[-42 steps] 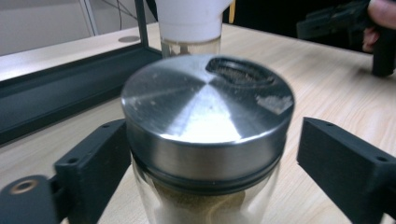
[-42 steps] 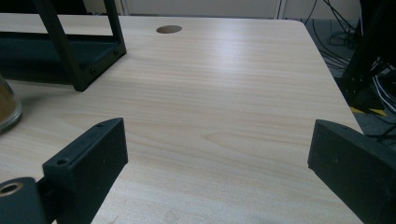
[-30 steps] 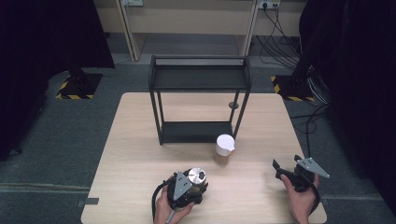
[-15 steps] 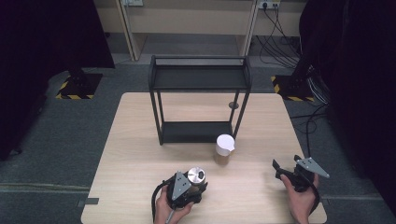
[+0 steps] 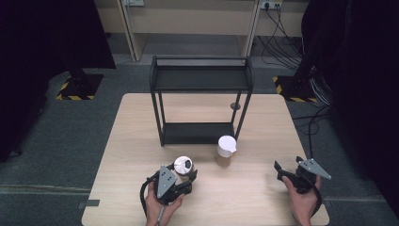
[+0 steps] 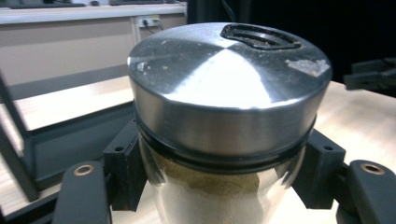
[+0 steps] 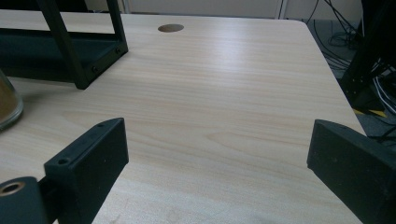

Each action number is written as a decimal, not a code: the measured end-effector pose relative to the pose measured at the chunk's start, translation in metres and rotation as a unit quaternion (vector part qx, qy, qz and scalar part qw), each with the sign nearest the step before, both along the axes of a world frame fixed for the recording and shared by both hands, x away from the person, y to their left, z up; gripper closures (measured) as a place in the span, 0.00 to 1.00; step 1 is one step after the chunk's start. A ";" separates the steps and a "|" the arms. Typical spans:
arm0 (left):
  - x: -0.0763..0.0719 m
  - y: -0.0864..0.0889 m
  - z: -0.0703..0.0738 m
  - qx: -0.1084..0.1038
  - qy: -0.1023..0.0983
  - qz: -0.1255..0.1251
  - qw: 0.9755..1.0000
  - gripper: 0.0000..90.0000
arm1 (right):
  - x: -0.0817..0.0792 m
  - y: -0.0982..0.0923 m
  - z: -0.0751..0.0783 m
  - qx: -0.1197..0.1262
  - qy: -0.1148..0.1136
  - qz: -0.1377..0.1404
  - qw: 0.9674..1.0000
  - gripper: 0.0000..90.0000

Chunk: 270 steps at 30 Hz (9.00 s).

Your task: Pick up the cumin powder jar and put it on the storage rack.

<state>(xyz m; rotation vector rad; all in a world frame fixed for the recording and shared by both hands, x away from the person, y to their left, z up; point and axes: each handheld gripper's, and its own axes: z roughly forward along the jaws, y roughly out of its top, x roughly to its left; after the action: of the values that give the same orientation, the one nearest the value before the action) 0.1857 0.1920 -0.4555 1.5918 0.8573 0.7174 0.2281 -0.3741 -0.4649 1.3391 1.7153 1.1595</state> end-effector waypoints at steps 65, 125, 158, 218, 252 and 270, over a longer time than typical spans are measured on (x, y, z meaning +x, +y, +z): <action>0.043 -0.002 0.129 0.013 -0.092 0.093 0.991 0.35 | 0.002 -0.001 0.001 0.001 0.004 0.003 1.000 0.06; 0.102 -0.016 0.238 0.012 -0.099 0.117 0.988 0.35 | 0.005 -0.003 0.004 0.001 0.015 0.012 1.000 0.07; 0.165 -0.020 0.237 -0.011 -0.012 0.154 0.988 0.34 | 0.006 -0.003 0.004 -0.005 0.015 0.016 1.000 0.07; 0.102 -0.010 0.191 -0.011 -0.138 0.149 0.979 0.00 | 0.006 -0.001 0.005 -0.011 0.016 0.017 1.000 0.07; 0.081 0.002 0.157 -0.001 -0.135 0.140 0.981 0.00 | 0.006 0.000 0.005 -0.012 0.016 0.018 1.000 0.07; 0.070 0.007 0.136 0.007 -0.129 0.133 0.983 0.00 | 0.006 0.000 0.005 -0.013 0.016 0.019 1.000 0.07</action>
<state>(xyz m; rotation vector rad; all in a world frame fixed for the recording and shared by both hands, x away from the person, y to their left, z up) 0.2560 0.1989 -0.3198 1.3728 0.8812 1.0956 0.2344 -0.3736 -0.4599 1.3220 1.7803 1.1386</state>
